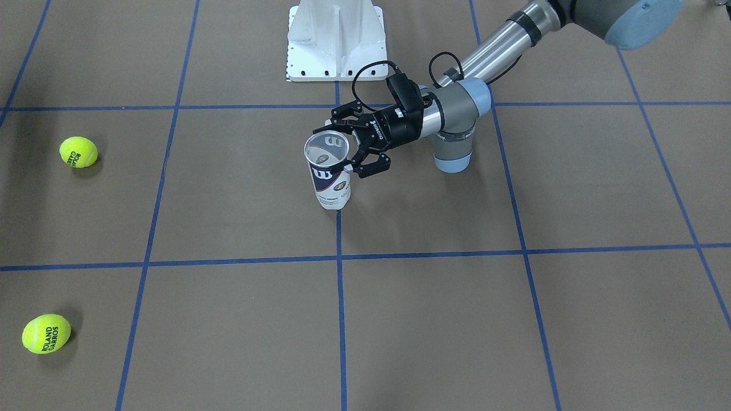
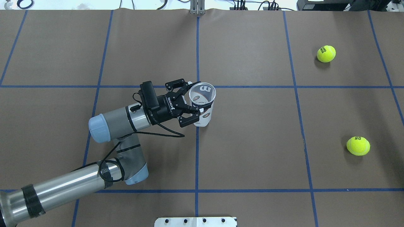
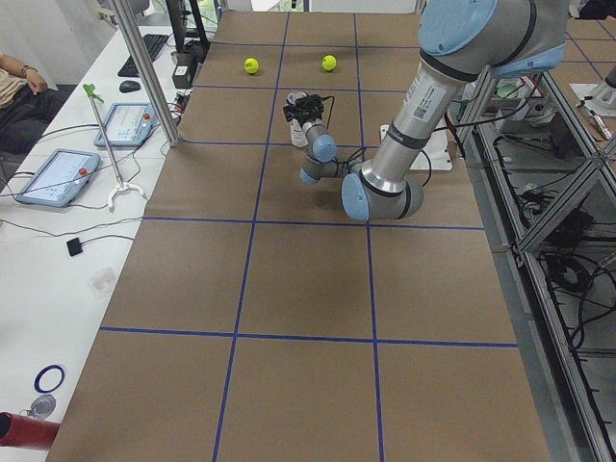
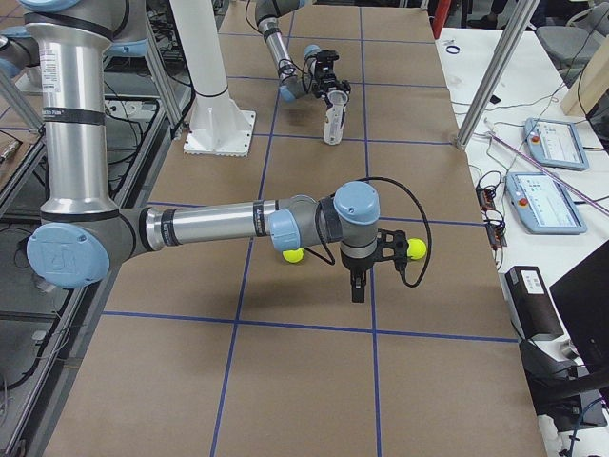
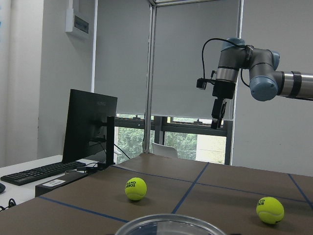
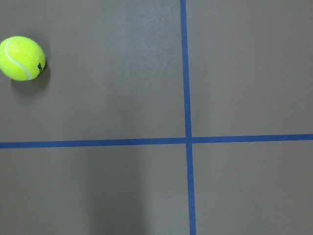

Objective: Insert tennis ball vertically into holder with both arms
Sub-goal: 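Lower the upright can onto the table with the left gripper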

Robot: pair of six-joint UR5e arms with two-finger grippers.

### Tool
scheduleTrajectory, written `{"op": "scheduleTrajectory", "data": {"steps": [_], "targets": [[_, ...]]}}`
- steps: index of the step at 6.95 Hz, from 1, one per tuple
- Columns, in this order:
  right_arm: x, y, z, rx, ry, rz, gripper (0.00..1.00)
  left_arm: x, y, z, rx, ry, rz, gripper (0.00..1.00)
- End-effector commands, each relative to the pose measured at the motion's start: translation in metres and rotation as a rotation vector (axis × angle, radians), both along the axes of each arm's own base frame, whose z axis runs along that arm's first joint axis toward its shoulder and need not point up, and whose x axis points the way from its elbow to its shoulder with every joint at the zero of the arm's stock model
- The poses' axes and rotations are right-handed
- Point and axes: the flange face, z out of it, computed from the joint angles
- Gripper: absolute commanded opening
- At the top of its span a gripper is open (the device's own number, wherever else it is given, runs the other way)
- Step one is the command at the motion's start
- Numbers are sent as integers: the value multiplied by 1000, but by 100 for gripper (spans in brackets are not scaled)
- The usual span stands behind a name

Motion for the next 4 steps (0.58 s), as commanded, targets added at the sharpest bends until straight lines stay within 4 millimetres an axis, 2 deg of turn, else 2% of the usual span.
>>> {"op": "scheduleTrajectory", "data": {"steps": [1, 2, 3, 4], "targets": [[-5, -1, -1, 1, -4, -8, 100, -1, 0, -2, 1, 5, 1, 77], [-27, 0, -8, -16, -11, -24, 100, -1, 0, -3, 2, 8, 1, 77], [-63, 6, -23, -62, -28, -22, 100, -1, 0, -4, 2, 10, 2, 77], [-81, 22, -40, -80, -42, -18, 100, -1, 0, -5, 4, 11, 1, 77]]}}
